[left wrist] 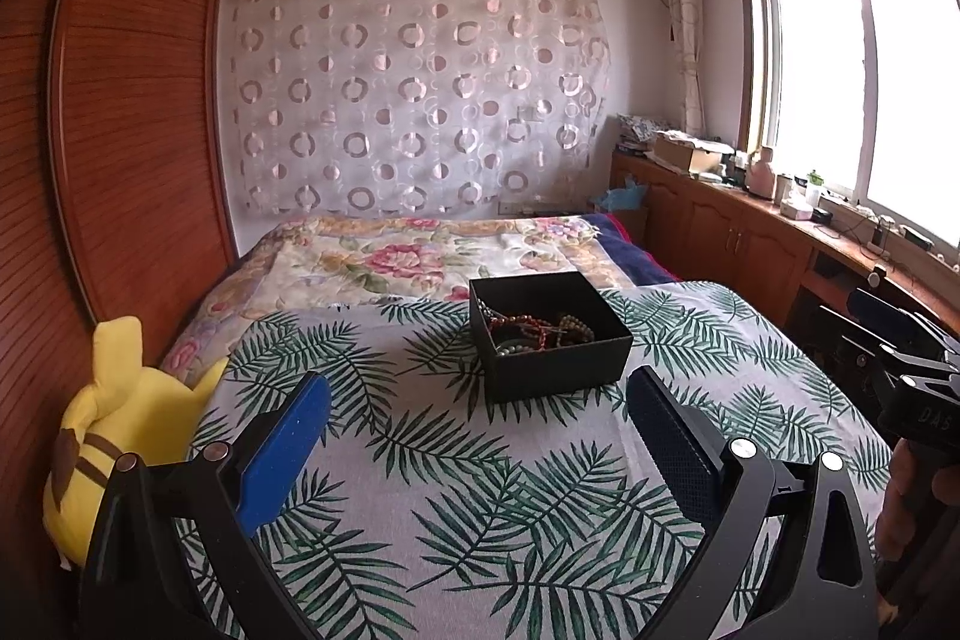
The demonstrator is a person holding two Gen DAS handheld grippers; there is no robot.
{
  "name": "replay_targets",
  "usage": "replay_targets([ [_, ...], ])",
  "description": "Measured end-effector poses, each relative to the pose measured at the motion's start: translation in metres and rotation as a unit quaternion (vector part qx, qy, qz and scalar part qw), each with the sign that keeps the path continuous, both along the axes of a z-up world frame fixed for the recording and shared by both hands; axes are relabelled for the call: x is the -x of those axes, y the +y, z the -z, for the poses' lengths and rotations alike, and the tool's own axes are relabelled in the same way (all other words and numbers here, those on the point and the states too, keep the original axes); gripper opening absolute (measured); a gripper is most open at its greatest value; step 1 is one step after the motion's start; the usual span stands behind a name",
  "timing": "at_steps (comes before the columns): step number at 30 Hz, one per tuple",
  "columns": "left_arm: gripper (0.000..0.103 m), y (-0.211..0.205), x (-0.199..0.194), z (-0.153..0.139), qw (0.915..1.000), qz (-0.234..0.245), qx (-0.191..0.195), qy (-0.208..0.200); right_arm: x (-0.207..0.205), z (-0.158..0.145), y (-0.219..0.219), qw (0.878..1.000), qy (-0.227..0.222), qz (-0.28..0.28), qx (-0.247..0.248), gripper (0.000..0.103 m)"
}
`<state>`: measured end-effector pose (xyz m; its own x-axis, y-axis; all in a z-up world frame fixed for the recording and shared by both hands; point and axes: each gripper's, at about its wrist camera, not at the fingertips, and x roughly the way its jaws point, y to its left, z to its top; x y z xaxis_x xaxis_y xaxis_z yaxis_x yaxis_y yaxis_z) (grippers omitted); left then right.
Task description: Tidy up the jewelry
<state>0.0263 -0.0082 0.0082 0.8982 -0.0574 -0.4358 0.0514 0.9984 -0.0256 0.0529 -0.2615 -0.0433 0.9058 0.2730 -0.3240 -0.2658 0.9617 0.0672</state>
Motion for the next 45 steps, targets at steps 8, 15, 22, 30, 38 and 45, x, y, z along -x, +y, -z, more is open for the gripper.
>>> replay_targets([
  [8, 0.095, 0.0011, -0.0005, 0.0000, 1.0000, 0.000, 0.000, -0.001, 0.0005, 0.0003, 0.0009, 1.000, 0.001, -0.002, 0.000, 0.101],
  [15, 0.095, 0.0022, 0.0006, 0.0002, 1.0000, 0.000, 0.000, -0.002, 0.0009, 0.0014, 0.0004, 1.000, 0.002, -0.002, -0.001, 0.100],
  [22, 0.095, 0.0037, 0.0047, -0.0025, 1.0000, 0.001, -0.002, -0.005, 0.0008, 0.0020, 0.0000, 1.000, 0.002, -0.001, -0.001, 0.100],
  [30, 0.095, 0.0039, 0.0056, -0.0027, 1.0000, 0.001, -0.003, -0.006, 0.0008, 0.0018, 0.0006, 1.000, 0.002, -0.001, 0.000, 0.100],
  [38, 0.095, 0.0038, 0.0060, -0.0020, 1.0000, 0.001, -0.002, -0.006, 0.0008, 0.0022, 0.0007, 1.000, 0.002, -0.001, 0.000, 0.100],
  [45, 0.095, 0.0024, 0.0067, -0.0037, 1.0000, 0.001, -0.003, -0.007, 0.0010, 0.0033, 0.0000, 1.000, 0.002, -0.002, 0.000, 0.100],
])
